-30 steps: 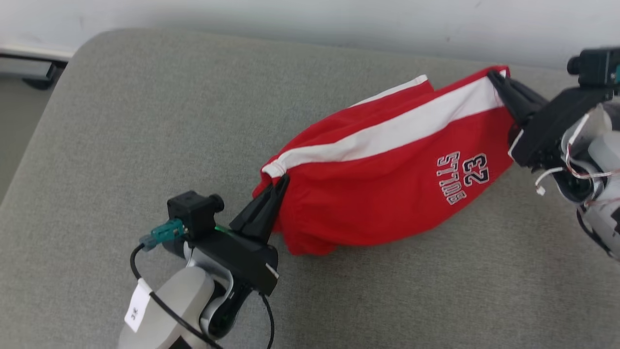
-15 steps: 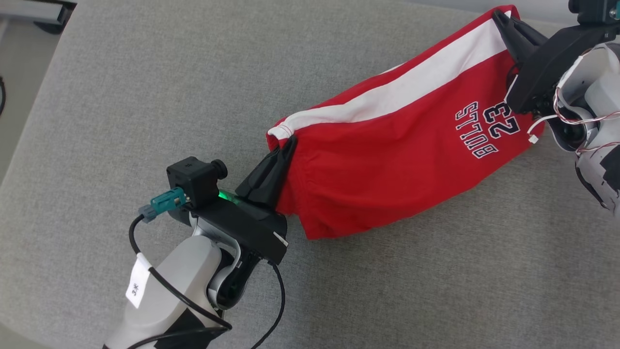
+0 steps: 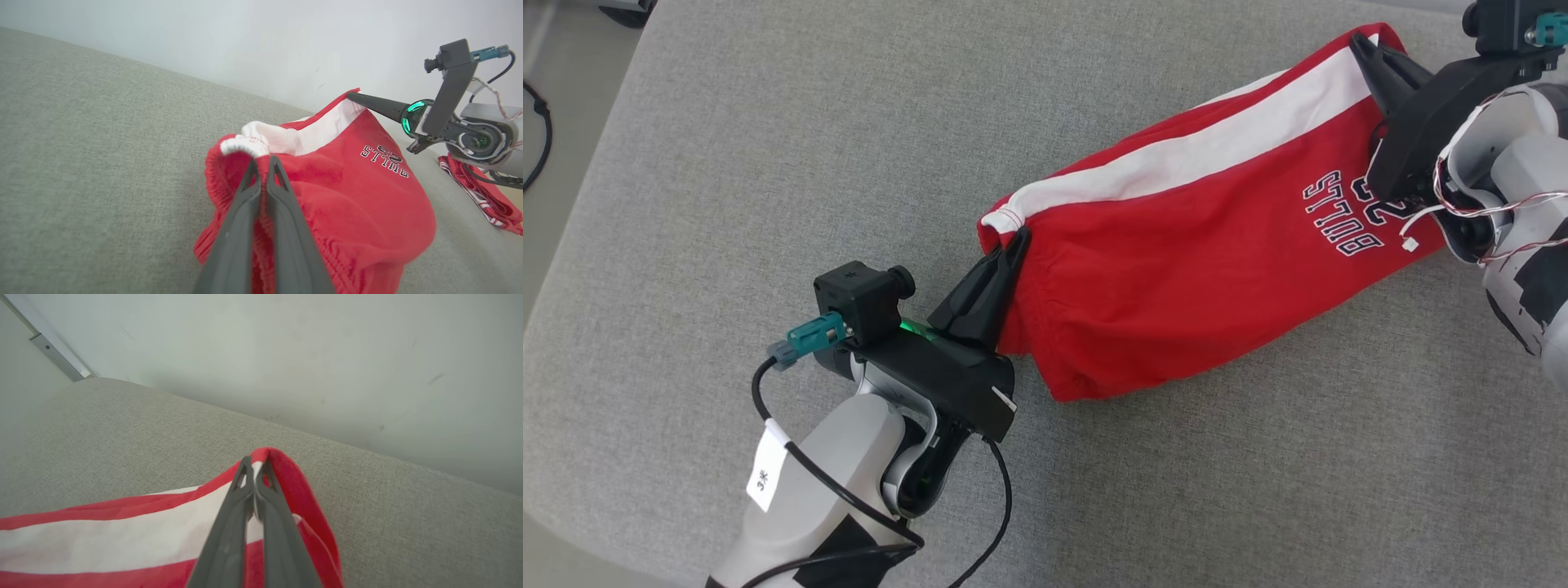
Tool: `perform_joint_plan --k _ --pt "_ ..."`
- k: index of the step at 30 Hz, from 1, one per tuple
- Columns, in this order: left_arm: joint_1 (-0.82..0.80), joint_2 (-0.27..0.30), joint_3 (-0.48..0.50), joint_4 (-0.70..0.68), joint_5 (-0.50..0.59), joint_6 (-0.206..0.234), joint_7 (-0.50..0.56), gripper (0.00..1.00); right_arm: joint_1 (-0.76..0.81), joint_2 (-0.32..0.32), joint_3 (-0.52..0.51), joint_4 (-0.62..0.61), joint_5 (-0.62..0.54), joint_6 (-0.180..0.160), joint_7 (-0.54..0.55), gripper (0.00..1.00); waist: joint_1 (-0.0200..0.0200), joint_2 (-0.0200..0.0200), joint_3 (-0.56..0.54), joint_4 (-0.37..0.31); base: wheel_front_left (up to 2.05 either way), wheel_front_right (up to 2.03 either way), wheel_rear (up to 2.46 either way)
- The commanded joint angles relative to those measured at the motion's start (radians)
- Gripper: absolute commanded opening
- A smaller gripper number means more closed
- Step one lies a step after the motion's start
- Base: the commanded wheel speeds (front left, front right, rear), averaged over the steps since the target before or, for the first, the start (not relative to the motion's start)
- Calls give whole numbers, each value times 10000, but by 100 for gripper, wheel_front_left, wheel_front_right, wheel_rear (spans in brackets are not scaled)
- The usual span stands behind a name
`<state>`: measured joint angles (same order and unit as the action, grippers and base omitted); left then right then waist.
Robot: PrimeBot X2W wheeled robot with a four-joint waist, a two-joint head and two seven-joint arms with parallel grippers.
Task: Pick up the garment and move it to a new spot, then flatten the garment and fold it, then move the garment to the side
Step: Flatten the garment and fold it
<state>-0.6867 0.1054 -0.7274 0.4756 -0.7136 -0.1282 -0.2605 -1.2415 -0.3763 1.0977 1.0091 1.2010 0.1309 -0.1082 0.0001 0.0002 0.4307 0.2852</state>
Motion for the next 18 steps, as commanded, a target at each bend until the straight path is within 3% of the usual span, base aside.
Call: perform_joint_plan --k 1,4,5,6,7,8,9,18 --pt "-134 -1 84 48 42 -21 -56 0 -143 -12 104 109 84 -5 -160 0 -1 -2 -2 6 0 0 0" --pt "-140 -31 191 125 141 -22 -56 0 -178 -1 213 240 156 -5 -303 0 -1 -2 -7 -1 0 0 0" --pt "-139 -38 211 168 154 -22 -56 0 -199 7 223 306 157 -5 -400 13 -1 -2 -12 -8 0 0 0" --pt "-143 -50 225 206 186 -22 -56 0 -199 33 250 350 183 -5 -446 30 -1 -2 -24 -19 0 0 0" --pt "-140 -57 259 255 241 -22 -56 24 -182 58 285 374 224 -5 -478 100 -1 -2 -46 -32 0 0 0" --pt "-123 -61 295 305 299 -22 -56 45 -141 66 326 380 244 -5 -506 100 -1 -2 -80 -46 0 0 0" --pt "-84 -72 320 342 368 -22 -56 97 -79 58 377 379 285 -5 -492 100 -1 -2 -121 -60 0 0 0" --pt "516 -91 921 375 885 -22 -56 100 376 -274 726 52 560 -5 -843 100 -1 -2 -661 -222 0 0 0"
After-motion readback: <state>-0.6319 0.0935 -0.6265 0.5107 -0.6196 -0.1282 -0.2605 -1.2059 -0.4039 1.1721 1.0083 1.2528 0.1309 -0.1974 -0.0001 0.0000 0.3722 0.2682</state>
